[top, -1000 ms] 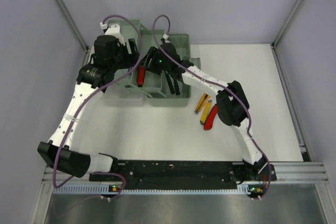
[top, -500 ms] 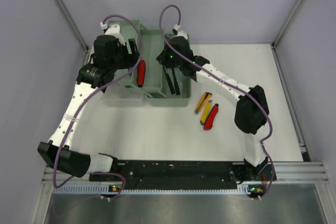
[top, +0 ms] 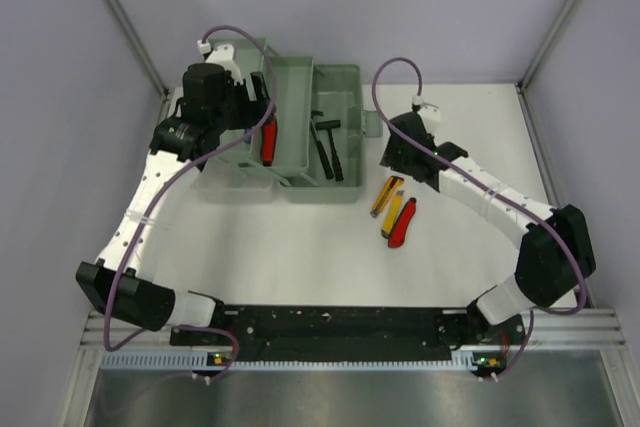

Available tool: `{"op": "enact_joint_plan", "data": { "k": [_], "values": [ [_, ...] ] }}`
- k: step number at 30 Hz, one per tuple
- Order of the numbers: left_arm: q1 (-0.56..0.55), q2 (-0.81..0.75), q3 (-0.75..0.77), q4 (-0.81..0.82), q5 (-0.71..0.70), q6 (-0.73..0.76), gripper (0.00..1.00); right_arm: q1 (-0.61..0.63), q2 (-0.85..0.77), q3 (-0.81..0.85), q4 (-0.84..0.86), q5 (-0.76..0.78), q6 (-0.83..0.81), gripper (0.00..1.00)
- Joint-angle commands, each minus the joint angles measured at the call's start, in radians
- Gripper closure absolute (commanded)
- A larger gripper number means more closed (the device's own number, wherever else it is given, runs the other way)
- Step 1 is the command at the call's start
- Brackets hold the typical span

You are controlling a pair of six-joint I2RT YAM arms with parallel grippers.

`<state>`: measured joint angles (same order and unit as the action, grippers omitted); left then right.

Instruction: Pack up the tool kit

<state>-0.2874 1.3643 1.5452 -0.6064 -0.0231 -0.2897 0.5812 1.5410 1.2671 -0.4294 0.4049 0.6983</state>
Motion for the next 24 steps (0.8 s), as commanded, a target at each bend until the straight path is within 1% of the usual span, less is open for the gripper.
{"op": "enact_joint_plan", "data": {
  "k": [1, 5, 9, 13, 18, 24],
  "values": [
    [0.007, 0.013, 0.049, 0.034, 0.057, -0.002, 0.15, -0.041, -0.104, -0.127, -0.121, 0.039, 0.059, 0.51],
    [0.007, 0.019, 0.05, 0.036, 0.055, -0.002, 0.12, -0.067, -0.101, -0.202, -0.163, -0.02, 0.058, 0.55],
    [0.008, 0.025, 0.055, 0.045, 0.06, -0.014, 0.12, -0.075, -0.061, -0.247, -0.186, -0.083, 0.076, 0.59],
    [0.007, 0.03, 0.053, 0.057, 0.084, -0.022, 0.12, -0.084, 0.008, -0.256, -0.186, -0.147, 0.087, 0.59],
    [0.007, 0.025, 0.041, 0.051, 0.078, -0.017, 0.12, -0.086, 0.091, -0.242, -0.181, -0.186, 0.078, 0.55],
    [0.007, 0.022, 0.036, 0.051, 0.071, -0.014, 0.12, -0.092, 0.114, -0.273, -0.181, -0.192, 0.102, 0.57]
  ]
}}
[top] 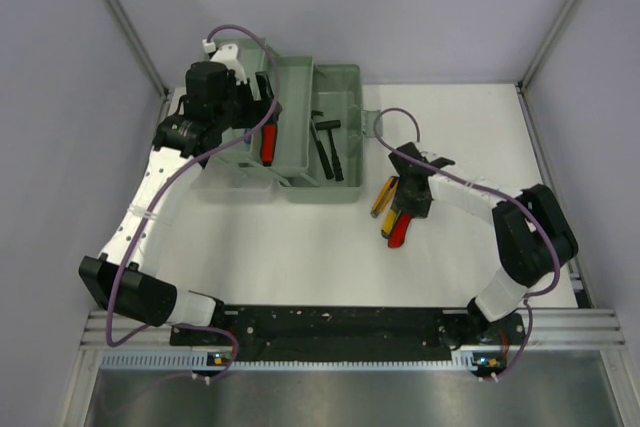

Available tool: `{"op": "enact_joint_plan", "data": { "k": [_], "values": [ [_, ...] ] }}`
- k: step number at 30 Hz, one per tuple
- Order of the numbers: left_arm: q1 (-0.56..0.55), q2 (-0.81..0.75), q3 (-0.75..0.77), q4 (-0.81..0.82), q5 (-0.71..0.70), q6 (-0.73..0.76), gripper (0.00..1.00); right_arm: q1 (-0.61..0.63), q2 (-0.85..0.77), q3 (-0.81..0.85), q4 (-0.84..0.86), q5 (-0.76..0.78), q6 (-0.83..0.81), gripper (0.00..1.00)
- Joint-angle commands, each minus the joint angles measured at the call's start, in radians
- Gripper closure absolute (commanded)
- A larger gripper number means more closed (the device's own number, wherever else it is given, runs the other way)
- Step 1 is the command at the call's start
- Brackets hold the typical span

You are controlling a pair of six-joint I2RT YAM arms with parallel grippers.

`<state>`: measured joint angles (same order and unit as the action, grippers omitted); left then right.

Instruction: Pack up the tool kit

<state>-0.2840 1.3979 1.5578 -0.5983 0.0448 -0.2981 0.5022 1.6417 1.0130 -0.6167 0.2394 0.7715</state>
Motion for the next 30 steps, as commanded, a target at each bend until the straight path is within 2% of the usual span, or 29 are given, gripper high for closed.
{"op": "enact_joint_plan", "data": {
  "k": [1, 12, 13, 18, 20, 26, 30],
  "values": [
    [0.003, -0.011, 0.021, 0.043, 0.003, -0.007, 0.12, -0.014, 0.017, -0.024, 0.006, -0.026, 0.029, 0.57],
    [0.005, -0.007, 0.018, 0.045, 0.004, -0.007, 0.13, -0.034, 0.047, -0.064, 0.032, -0.038, 0.029, 0.59],
    [0.003, -0.007, 0.018, 0.045, 0.006, -0.009, 0.13, -0.034, 0.047, -0.063, 0.037, -0.043, 0.029, 0.62],
    [0.003, -0.008, 0.022, 0.045, 0.007, -0.01, 0.13, -0.034, 0.009, -0.031, 0.046, -0.028, -0.004, 0.93],
    [0.003, -0.007, 0.025, 0.043, 0.006, -0.009, 0.13, -0.034, -0.026, -0.004, 0.04, 0.006, -0.035, 1.0],
    [0.005, -0.008, 0.036, 0.042, 0.007, -0.009, 0.13, -0.033, -0.121, 0.177, 0.009, 0.077, -0.147, 1.0],
    [0.005, -0.011, 0.039, 0.04, 0.004, -0.007, 0.13, -0.033, -0.138, 0.344, 0.032, 0.029, -0.192, 1.0]
  ]
}}
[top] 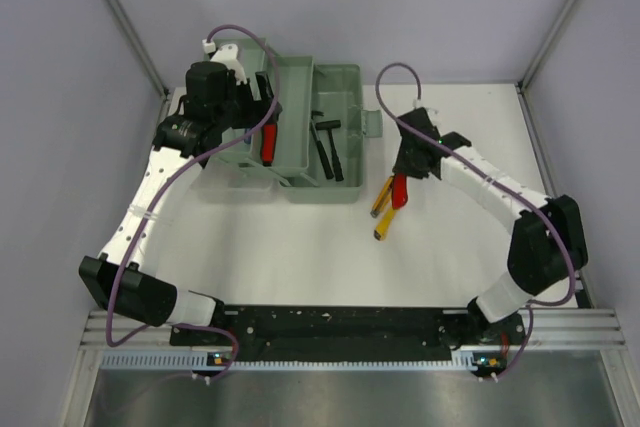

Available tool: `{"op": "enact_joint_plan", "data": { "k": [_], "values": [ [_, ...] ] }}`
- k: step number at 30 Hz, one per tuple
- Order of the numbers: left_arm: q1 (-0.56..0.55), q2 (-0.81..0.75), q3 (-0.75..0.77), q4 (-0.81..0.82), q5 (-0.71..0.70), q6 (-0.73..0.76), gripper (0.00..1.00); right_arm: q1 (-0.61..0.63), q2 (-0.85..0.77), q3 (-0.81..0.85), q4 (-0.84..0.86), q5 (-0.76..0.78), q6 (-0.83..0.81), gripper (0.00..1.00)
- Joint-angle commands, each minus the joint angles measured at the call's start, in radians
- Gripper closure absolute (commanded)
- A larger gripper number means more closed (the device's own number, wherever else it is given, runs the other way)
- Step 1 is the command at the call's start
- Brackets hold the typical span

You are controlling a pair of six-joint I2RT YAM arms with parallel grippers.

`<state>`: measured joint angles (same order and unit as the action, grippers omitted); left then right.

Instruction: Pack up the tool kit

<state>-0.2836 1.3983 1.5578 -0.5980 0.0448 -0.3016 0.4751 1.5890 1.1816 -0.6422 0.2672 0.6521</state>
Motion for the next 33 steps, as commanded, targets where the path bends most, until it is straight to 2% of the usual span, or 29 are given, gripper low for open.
{"op": "enact_joint_plan", "data": {
  "k": [1, 6, 13, 16, 21, 29, 33],
  "values": [
    [0.004, -0.013, 0.039, 0.04, 0.003, -0.004, 0.13, -0.006, -0.084, 0.202, 0.088, -0.037, -0.087, 1.0],
    [0.004, -0.018, 0.041, 0.044, 0.006, -0.014, 0.13, 0.016, -0.005, 0.331, 0.292, -0.247, -0.059, 1.0],
    [0.004, -0.051, 0.035, 0.043, -0.034, -0.037, 0.14, 0.115, 0.189, 0.6, 0.4, -0.336, -0.048, 1.0],
    [0.006, -0.071, 0.03, 0.041, -0.071, -0.037, 0.14, 0.166, 0.276, 0.71, 0.412, -0.323, -0.049, 1.0],
    [0.006, -0.091, 0.016, 0.049, -0.098, -0.036, 0.14, 0.24, 0.38, 0.768, 0.476, -0.272, -0.066, 1.0],
    [0.011, -0.104, 0.01, 0.049, -0.111, -0.034, 0.14, 0.273, 0.538, 0.885, 0.434, -0.181, -0.023, 1.0],
    [0.011, -0.102, 0.007, 0.05, -0.105, -0.034, 0.14, 0.315, 0.615, 0.927, 0.431, -0.077, -0.115, 1.0]
  ]
}}
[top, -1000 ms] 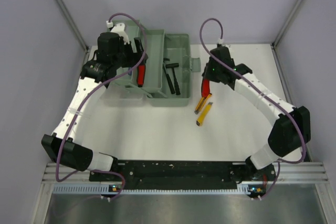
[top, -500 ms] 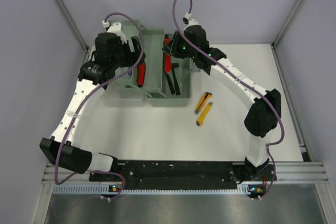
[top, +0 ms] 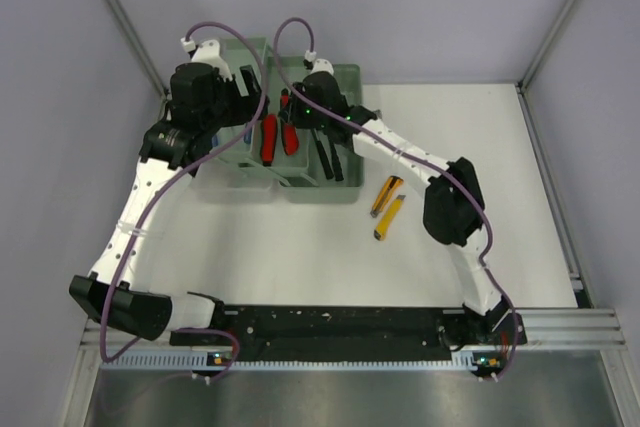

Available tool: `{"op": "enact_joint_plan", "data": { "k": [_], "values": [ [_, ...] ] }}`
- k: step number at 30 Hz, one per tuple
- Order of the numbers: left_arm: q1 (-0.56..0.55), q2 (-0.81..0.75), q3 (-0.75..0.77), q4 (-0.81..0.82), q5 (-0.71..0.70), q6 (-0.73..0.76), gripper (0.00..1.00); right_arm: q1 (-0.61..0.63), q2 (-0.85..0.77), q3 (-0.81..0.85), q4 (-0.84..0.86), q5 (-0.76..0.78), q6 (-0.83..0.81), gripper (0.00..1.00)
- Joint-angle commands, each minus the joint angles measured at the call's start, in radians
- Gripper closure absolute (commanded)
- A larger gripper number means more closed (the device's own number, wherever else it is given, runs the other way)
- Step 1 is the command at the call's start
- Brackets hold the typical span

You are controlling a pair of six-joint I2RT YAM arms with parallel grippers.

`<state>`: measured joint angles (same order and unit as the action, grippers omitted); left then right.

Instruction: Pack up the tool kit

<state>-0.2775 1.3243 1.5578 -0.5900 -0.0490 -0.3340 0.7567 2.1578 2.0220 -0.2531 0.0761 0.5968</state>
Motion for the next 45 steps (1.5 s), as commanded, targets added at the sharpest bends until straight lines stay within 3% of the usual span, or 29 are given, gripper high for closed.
{"op": "enact_joint_plan", "data": {
  "k": [1, 11, 25, 29, 31, 36, 45],
  "values": [
    [0.004, -0.025, 0.005, 0.045, -0.006, 0.0, 0.14, 0.038, 0.063, 0.093, 0.038, 0.131, -0.061, 1.0],
    [0.006, -0.027, 0.015, 0.039, -0.012, 0.013, 0.14, 0.055, 0.143, 0.13, 0.026, 0.203, 0.03, 1.0],
    [0.006, -0.022, 0.004, 0.032, -0.026, 0.027, 0.14, 0.044, 0.195, 0.205, 0.005, 0.107, 0.234, 0.99],
    [0.006, -0.022, 0.002, 0.033, -0.026, 0.027, 0.14, 0.041, 0.171, 0.184, -0.008, 0.168, 0.224, 0.79],
    [0.006, -0.023, 0.002, 0.033, -0.025, 0.027, 0.14, 0.04, 0.157, 0.17, -0.012, 0.203, 0.198, 0.63],
    [0.006, -0.022, 0.004, 0.033, -0.026, 0.027, 0.14, 0.039, 0.117, 0.144, -0.023, 0.255, 0.121, 0.46],
    [0.006, -0.022, 0.016, 0.029, -0.022, 0.024, 0.14, 0.035, -0.045, 0.087, -0.021, 0.295, -0.025, 0.43]
  ]
}}
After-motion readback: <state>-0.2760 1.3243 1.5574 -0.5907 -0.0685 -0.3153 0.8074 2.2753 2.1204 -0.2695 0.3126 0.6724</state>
